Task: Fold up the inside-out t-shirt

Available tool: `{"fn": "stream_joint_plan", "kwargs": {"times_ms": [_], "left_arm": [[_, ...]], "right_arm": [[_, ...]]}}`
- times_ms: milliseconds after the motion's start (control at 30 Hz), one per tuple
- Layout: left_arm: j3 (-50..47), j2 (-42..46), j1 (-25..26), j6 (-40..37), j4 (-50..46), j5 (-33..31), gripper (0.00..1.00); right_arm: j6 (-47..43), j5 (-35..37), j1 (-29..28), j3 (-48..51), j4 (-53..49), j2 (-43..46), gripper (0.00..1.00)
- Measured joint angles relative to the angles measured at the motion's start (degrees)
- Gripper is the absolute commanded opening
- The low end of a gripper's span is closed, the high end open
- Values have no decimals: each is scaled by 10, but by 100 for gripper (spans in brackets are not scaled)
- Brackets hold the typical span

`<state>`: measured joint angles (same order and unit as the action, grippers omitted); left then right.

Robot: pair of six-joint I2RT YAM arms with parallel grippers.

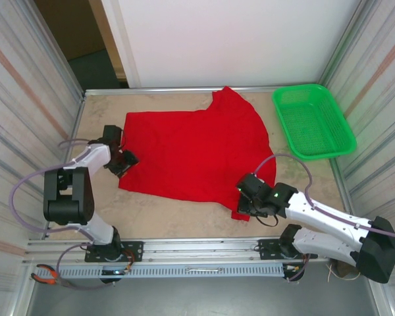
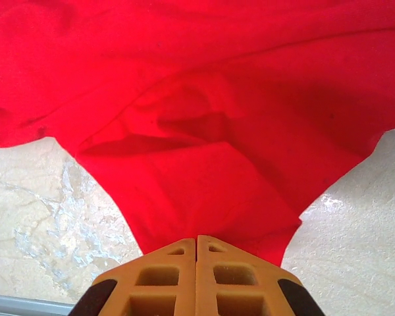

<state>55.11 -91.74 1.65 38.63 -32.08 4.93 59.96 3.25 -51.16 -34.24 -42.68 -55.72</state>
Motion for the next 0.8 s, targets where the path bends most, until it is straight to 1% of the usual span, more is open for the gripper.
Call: {"fn": "stream_joint_plan", "kwargs": {"times_ms": [167, 400, 467, 567, 667, 733, 800], "left_arm": [[38, -24, 28, -34, -12, -51, 52], [40, -52, 35, -64, -26, -78, 51], [40, -57, 37, -68, -26, -81, 48], [40, -65, 38, -76, -26, -81, 36], [40, -70, 40, -83, -26, -82, 13], [40, -69, 40, -88, -26, -86, 0], [40, -65, 40, -88, -29, -91, 0]], "right_arm": [[0, 0, 0, 0, 2, -1, 0], [0, 2, 0, 0, 2, -1, 0], [0, 2, 0, 0, 2, -1, 0], [0, 4, 0, 0, 2, 0, 0], [0, 7, 0, 0, 2, 3, 0], [0, 11, 0, 0, 1, 6, 0], [0, 12, 0, 0, 0, 9, 0]]}}
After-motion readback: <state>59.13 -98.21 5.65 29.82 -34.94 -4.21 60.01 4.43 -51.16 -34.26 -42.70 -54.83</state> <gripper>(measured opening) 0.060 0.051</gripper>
